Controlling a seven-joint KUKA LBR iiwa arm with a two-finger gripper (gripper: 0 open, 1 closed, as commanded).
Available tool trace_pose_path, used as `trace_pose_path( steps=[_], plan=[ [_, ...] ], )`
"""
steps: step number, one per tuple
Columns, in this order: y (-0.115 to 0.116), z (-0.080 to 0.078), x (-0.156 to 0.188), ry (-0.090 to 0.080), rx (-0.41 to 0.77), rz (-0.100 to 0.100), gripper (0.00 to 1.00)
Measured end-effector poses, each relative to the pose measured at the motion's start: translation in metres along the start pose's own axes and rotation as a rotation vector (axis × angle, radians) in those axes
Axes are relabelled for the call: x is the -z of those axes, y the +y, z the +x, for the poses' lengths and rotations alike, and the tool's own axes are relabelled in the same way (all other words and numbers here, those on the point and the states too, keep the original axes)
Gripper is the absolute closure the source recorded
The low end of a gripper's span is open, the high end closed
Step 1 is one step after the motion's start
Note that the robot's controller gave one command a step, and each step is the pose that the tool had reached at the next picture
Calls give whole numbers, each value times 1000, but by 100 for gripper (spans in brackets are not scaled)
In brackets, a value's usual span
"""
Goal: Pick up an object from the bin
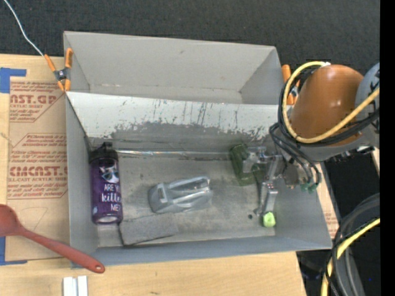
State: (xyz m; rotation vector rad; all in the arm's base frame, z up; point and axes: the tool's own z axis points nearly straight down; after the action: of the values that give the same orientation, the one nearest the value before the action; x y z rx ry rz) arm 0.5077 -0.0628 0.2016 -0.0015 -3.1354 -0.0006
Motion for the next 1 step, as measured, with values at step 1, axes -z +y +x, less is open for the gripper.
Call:
trace_pose_path(
  steps=[1],
  plan=[
    [0, -1, 5, -8, 1, 1, 0]
  ],
)
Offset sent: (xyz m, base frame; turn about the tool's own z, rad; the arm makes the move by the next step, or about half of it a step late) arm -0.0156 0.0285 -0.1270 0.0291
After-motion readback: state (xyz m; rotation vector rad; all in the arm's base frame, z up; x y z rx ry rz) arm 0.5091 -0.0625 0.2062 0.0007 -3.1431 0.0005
